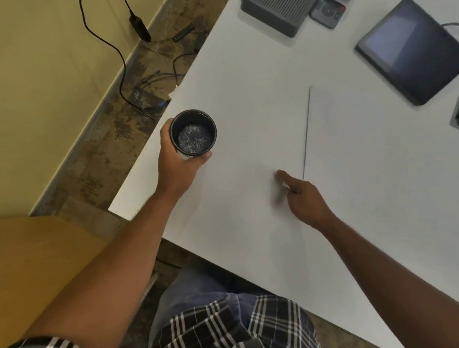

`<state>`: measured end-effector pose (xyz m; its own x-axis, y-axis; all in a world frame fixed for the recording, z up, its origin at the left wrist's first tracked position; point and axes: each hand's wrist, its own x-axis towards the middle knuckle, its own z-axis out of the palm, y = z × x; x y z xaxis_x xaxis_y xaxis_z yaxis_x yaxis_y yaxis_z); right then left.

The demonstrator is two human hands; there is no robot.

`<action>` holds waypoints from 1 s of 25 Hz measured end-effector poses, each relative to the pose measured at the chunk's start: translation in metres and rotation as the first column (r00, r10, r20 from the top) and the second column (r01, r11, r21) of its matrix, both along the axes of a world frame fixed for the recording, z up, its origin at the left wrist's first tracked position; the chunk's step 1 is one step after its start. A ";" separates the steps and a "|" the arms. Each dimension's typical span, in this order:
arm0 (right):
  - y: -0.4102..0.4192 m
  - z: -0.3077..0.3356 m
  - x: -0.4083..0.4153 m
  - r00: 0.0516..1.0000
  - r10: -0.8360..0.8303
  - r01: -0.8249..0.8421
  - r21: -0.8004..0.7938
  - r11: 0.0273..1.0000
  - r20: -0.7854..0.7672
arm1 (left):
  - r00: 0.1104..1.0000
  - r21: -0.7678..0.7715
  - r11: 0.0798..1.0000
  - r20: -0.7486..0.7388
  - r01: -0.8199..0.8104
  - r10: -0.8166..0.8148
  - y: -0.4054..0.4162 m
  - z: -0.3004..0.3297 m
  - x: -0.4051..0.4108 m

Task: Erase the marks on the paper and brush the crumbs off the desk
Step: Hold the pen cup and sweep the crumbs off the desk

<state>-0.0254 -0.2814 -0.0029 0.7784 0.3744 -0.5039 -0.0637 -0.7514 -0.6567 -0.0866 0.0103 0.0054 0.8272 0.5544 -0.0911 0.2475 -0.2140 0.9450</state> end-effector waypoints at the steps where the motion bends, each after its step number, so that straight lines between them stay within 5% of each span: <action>1: -0.008 -0.001 -0.009 0.998 -0.017 0.018 -0.030 0.999 0.056 | 1.000 -0.007 1.000 0.002 0.006 -0.006 -0.006 -0.001 -0.003; 7: -0.045 -0.021 -0.069 0.929 0.187 -0.126 -0.200 0.972 0.321 | 1.000 -0.040 0.999 -0.004 0.026 -0.026 -0.025 -0.001 -0.012; 10: -0.033 -0.032 -0.116 0.898 0.355 -0.263 -0.331 0.906 0.261 | 1.000 -0.047 0.999 -0.003 0.009 -0.009 -0.026 -0.003 -0.013; 13: 0.004 -0.044 -0.144 0.938 0.258 -0.157 -0.381 0.911 0.233 | 1.000 -0.046 0.999 -0.015 -0.009 0.008 -0.024 -0.007 -0.014; 20: 0.103 -0.051 -0.092 0.967 -0.012 0.092 -0.308 0.947 0.253 | 0.999 -0.045 0.999 -0.044 -0.023 0.022 -0.012 -0.018 -0.008; 23: 0.121 -0.054 -0.066 0.957 0.030 0.027 -0.191 0.981 0.287 | 0.999 -0.043 0.999 -0.038 -0.017 0.016 -0.007 -0.018 -0.002; 25: 0.120 -0.049 -0.048 0.951 0.062 -0.079 0.044 0.996 0.302 | 0.999 -0.042 0.999 -0.034 -0.015 0.013 -0.001 -0.020 0.002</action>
<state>-0.0737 -0.1615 -0.0516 0.8611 0.4541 -0.2288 0.1940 -0.7092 -0.6778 -0.0845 0.0089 -0.0143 0.8155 0.5610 -0.1424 0.2822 -0.1705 0.9441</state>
